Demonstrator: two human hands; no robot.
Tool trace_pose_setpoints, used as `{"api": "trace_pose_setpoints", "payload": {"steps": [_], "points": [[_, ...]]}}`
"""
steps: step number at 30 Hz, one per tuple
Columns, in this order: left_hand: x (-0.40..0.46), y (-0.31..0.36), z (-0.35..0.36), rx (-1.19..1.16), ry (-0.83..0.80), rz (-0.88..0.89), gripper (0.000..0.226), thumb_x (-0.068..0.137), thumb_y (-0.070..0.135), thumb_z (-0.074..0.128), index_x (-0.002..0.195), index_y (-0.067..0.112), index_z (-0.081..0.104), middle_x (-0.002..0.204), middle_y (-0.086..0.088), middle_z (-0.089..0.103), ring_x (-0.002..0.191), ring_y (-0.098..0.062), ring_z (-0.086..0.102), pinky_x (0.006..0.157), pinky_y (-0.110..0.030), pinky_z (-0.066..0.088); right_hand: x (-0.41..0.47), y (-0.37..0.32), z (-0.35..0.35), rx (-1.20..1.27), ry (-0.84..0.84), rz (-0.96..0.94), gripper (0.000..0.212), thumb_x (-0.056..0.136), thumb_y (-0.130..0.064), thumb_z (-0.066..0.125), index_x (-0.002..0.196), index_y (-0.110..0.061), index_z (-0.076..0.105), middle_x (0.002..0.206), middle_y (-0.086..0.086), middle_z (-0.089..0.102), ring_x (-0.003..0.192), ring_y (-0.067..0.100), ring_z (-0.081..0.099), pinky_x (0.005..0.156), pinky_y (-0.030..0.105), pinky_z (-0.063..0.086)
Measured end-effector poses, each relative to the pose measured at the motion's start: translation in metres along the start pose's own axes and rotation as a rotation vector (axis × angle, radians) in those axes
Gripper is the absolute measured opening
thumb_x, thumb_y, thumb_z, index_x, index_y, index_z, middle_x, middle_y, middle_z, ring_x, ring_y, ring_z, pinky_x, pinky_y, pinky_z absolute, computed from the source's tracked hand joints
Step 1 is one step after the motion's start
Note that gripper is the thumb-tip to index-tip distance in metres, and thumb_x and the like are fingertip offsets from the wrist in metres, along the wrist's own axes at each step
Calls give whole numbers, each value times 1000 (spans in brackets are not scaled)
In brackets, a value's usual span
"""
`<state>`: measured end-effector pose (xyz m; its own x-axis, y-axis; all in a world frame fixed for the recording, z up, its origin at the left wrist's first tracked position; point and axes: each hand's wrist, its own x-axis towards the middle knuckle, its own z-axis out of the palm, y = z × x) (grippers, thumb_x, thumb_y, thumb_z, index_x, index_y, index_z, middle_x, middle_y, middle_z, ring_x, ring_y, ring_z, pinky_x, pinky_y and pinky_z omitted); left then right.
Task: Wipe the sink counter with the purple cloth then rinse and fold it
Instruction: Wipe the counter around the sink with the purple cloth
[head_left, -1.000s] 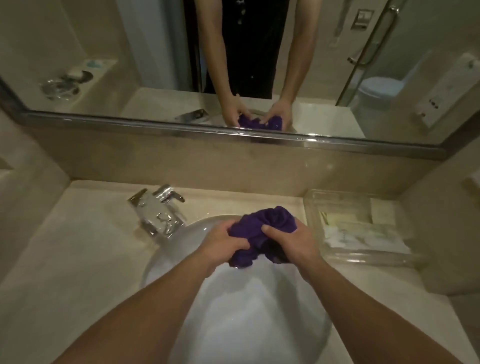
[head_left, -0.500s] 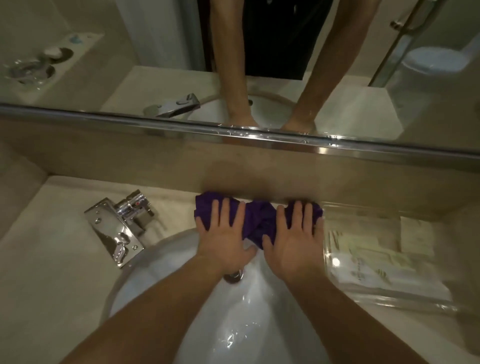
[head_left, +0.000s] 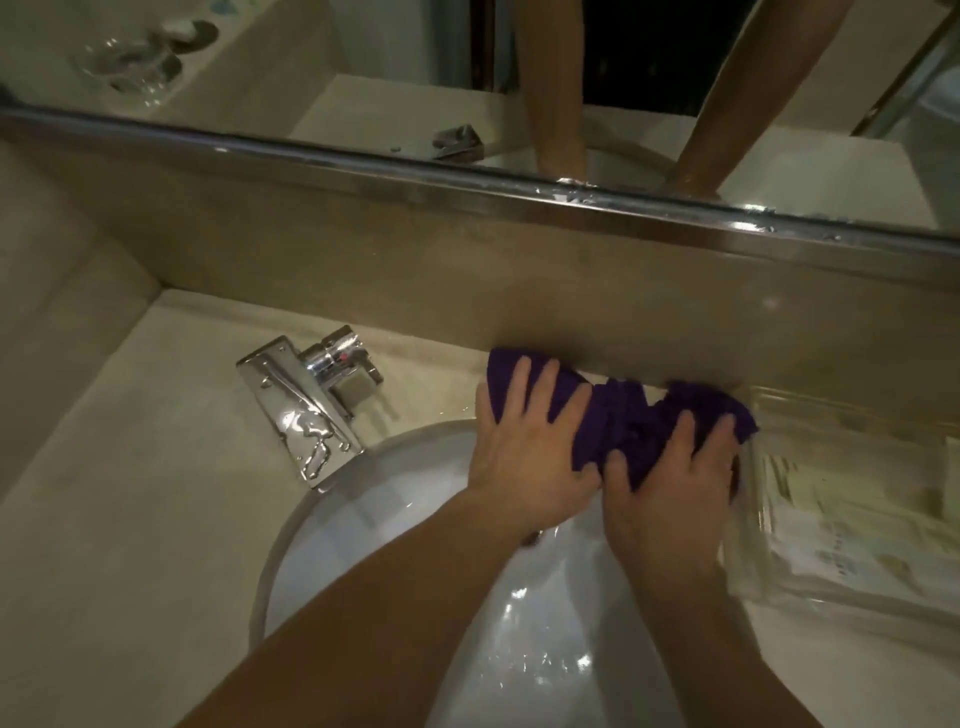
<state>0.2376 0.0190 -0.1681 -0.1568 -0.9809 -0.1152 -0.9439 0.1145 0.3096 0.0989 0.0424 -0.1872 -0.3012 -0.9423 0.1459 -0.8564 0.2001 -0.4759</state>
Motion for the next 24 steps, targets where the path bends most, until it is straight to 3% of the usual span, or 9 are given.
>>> {"api": "trace_pose_setpoints", "payload": {"steps": [2,5,10,18,24], "points": [[4,-4,2,32,-68,-1,81,87,59,48,157,38,12,169,-1,1,153,-31,-16,118,-62,-13,3,1,5,-92,-69,4,82,91,-46,53,154,2,30,160,33,20,147,48,24,118,57,22],[13,-7,0,60,-73,12,76,89,58,45,156,41,14,169,4,10,151,-41,-18,118,-60,-17,15,6,14,-167,-111,-38,83,92,-52,42,156,0,28,161,27,25,147,44,25,118,54,21],[20,-8,-2,-52,-97,15,64,99,63,32,157,38,21,168,3,15,153,-38,-6,125,-45,-1,21,4,26,-58,-111,-67,74,100,-38,51,156,1,23,164,24,20,150,39,17,124,48,10],[30,-22,3,-77,-38,10,51,103,50,38,152,39,35,166,4,23,154,-35,8,126,-42,5,23,-1,31,10,-178,-164,66,100,-27,48,156,-1,24,165,19,22,150,35,21,124,47,15],[13,-55,-11,-130,23,-169,48,103,42,43,150,40,38,166,7,21,153,-32,9,125,-43,12,15,-33,48,62,-253,-343,69,94,-31,41,153,2,31,159,22,33,143,38,33,120,44,21]]}}
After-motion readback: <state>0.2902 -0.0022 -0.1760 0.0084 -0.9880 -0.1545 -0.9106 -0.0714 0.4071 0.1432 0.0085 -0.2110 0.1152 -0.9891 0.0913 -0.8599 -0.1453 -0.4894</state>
